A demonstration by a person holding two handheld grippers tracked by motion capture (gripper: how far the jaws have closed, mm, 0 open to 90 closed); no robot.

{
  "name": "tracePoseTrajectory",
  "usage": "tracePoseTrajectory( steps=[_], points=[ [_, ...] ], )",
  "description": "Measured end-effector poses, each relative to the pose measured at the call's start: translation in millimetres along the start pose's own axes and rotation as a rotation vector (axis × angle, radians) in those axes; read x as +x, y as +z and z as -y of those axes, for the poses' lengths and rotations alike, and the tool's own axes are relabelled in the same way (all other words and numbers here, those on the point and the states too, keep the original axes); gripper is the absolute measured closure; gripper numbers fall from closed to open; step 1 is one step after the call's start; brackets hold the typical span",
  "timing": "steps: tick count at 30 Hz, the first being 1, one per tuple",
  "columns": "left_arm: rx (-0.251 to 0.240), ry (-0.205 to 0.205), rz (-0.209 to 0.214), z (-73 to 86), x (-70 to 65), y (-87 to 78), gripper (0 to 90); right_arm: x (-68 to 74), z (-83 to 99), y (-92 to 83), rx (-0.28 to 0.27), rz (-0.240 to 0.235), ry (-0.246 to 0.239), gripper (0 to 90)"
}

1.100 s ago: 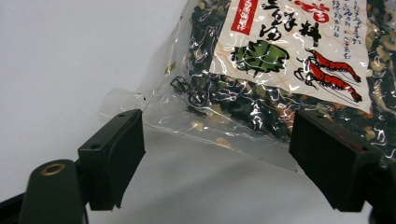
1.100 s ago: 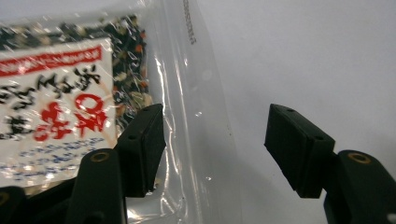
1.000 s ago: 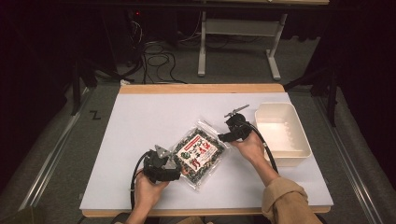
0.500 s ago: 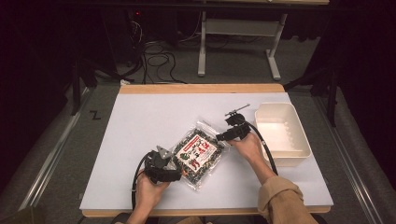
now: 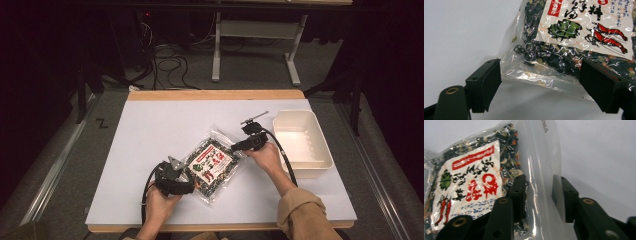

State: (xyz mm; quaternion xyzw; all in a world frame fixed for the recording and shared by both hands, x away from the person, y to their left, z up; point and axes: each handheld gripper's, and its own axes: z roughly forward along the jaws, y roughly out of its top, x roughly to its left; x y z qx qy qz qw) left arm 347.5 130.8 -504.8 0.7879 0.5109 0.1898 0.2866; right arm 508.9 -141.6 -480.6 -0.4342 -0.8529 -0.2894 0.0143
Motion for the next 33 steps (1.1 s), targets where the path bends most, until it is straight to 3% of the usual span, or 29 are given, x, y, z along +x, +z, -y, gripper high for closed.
tracePoseTrajectory(
  steps=[2,3,5,10,20,23,29,33],
  points=[
    [0.001,0.001,-0.001,0.1,-0.1,0.2,18.7,1.2,0.2,-2.8,-0.016,-0.017,-0.024,78.1],
    [0.001,0.002,-0.001,0.2,0.1,0.3,18.7,3.4,0.0,-3.8,-0.02,-0.024,-0.01,79.9],
    [0.003,0.002,-0.003,0.4,0.2,0.8,18.7,4.2,1.0,-4.0,-0.012,-0.001,-0.046,83.5],
    [0.009,0.004,-0.005,0.2,0.1,1.9,18.7,2.4,1.5,-6.0,-0.014,-0.012,-0.041,89.0],
    [0.001,0.006,-0.007,1.3,-0.3,1.8,18.9,13.5,-0.7,-22.8,-0.057,0.004,-0.114,90.0],
    [-0.027,-0.002,0.017,2.3,-0.1,-1.6,20.9,20.3,-2.8,-32.2,-0.083,0.021,-0.149,90.0],
    [-0.13,-0.015,0.063,0.8,-3.2,-11.3,22.5,27.0,-10.1,-63.2,-0.132,0.049,-0.198,90.0],
    [-0.138,-0.004,0.066,2.1,-3.2,-13.7,22.4,30.9,-15.0,-82.1,-0.143,0.114,-0.22,90.0]
  ],
)
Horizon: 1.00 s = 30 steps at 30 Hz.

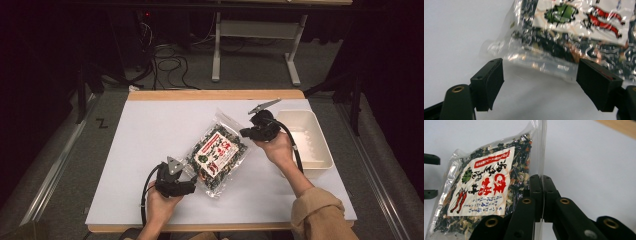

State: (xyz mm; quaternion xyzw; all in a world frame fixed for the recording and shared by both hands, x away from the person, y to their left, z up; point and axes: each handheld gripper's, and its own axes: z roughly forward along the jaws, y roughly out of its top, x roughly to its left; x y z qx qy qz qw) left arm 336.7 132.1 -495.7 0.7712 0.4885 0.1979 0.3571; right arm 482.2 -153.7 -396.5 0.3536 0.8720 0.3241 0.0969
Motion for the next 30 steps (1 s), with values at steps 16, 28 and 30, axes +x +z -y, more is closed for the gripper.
tracePoseTrajectory(
  steps=[16,28,30],
  points=[
    [0.072,0.028,0.042,3.3,-2.2,11.1,20.8,-7.8,-23.4,-78.5,-0.088,0.097,-0.039,90.0],
    [0.081,0.027,0.048,4.8,-3.1,12.6,21.6,14.6,-49.6,-110.8,-0.114,0.146,-0.139,90.0],
    [0.081,0.024,0.049,4.9,-3.0,12.5,21.6,16.6,-52.6,-115.3,-0.122,0.158,-0.153,90.0]
  ],
)
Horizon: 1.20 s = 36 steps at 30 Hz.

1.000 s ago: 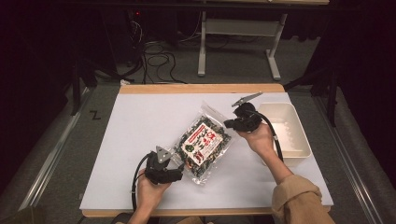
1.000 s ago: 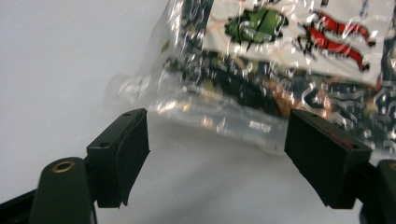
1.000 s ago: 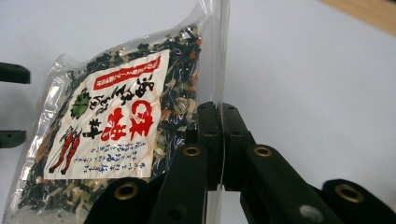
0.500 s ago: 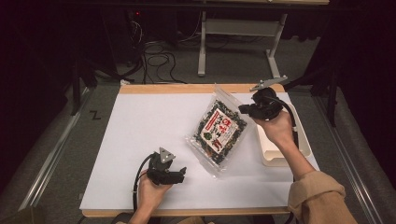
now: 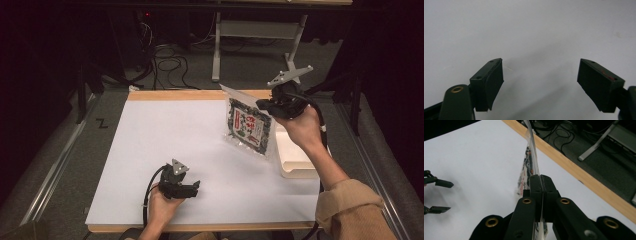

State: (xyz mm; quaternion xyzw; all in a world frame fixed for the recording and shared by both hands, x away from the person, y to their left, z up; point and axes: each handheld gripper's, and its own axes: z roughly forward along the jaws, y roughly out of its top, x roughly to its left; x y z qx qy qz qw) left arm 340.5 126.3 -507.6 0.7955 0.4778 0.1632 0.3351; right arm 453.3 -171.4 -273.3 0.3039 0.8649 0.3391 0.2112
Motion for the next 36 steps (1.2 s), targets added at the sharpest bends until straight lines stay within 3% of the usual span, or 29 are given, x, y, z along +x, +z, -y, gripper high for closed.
tracePoseTrajectory(
  steps=[8,15,26,36],
  points=[
    [0.005,0.004,-0.006,0.3,-0.8,0.7,21.6,-13.7,-8.2,-28.9,-0.041,0.058,0.018,90.0],
    [0.009,0.007,-0.002,0.4,-1.6,1.4,21.4,-25.5,-3.1,-51.8,-0.088,0.073,0.048,90.0],
    [0.013,0.009,-0.004,1.0,-2.3,2.0,21.4,-55.3,16.8,-78.7,-0.103,0.156,0.118,90.0],
    [0.008,-0.007,0.004,1.8,-3.6,3.0,21.3,-78.1,36.7,-91.0,-0.112,0.21,0.182,90.0]
  ],
)
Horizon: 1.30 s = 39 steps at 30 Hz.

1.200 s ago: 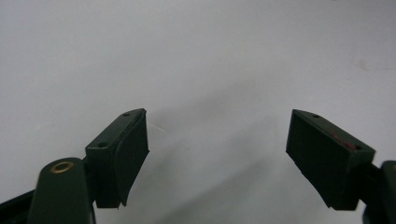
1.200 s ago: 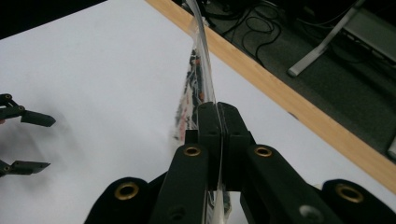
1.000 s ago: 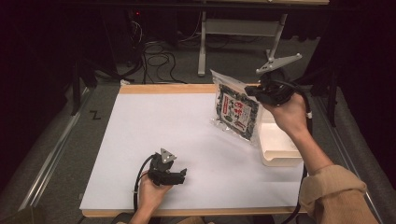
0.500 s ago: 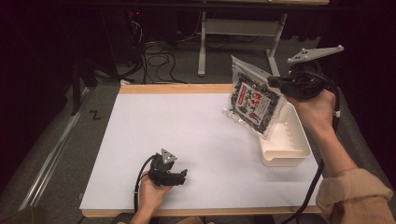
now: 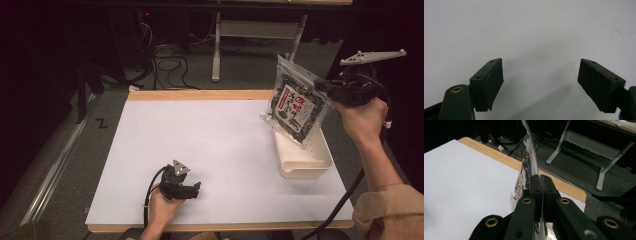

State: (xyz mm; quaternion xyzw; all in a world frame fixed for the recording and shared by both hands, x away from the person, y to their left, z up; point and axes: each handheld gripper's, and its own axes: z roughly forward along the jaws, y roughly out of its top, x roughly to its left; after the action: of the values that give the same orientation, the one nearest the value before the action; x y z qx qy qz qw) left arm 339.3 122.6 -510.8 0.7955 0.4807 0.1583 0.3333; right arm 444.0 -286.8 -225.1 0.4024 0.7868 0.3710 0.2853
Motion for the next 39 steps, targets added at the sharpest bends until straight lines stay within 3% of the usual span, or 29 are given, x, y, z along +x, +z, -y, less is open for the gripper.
tracePoseTrajectory(
  steps=[16,25,39],
  points=[
    [0.017,0.015,-0.005,-0.1,1.2,1.0,21.3,-28.6,21.1,-1.8,0.044,0.08,0.049,90.0],
    [0.021,0.013,-0.008,0.0,1.2,1.4,21.3,-32.6,28.2,5.1,0.087,0.101,0.042,90.0],
    [0.014,0.01,-0.012,0.5,1.1,0.0,21.4,-27.8,33.3,27.2,0.092,0.099,0.027,90.0]
  ],
)
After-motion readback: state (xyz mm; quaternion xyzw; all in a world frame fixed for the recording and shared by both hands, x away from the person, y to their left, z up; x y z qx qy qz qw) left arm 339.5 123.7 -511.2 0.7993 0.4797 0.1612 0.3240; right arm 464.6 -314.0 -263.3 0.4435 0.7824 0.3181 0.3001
